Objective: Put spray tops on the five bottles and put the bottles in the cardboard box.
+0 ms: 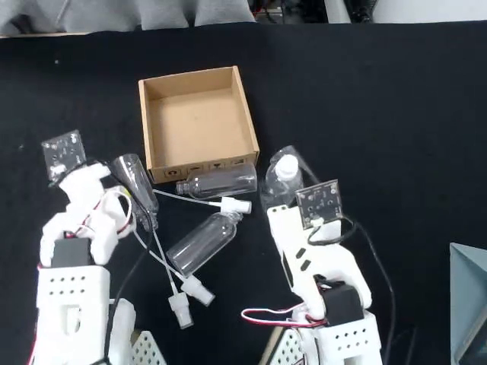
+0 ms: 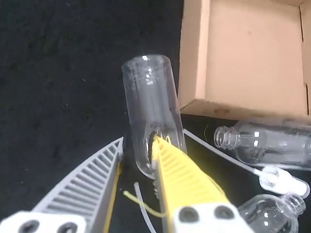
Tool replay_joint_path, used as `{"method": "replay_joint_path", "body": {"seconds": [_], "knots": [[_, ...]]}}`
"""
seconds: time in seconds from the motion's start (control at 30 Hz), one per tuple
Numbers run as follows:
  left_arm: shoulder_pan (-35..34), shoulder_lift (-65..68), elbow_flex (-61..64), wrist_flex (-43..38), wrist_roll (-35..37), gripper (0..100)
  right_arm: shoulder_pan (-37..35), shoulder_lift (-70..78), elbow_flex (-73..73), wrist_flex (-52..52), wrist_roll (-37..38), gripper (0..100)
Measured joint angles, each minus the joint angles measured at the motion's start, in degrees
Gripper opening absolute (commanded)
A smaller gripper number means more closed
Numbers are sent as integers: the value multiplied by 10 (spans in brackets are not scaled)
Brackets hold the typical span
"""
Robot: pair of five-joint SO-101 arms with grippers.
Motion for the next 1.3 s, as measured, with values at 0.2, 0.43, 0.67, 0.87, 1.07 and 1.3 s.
{"method": "replay_joint_path", "body": {"seconds": [0.2,0.43,0.67,0.87,1.07,1.3], "knots": [[8,-49,58,-33,4,82,0,0,-39,0,7,32],[8,-87,86,-42,4,82,0,0,-93,0,55,32],[-2,-107,98,-43,10,82,0,0,-147,0,70,32],[-29,-121,98,-43,10,82,-1,18,-215,-1,73,32],[-30,-123,98,-43,10,82,-28,136,-288,-4,73,32],[-32,-123,98,-43,10,82,-51,262,-335,-48,73,29]]}}
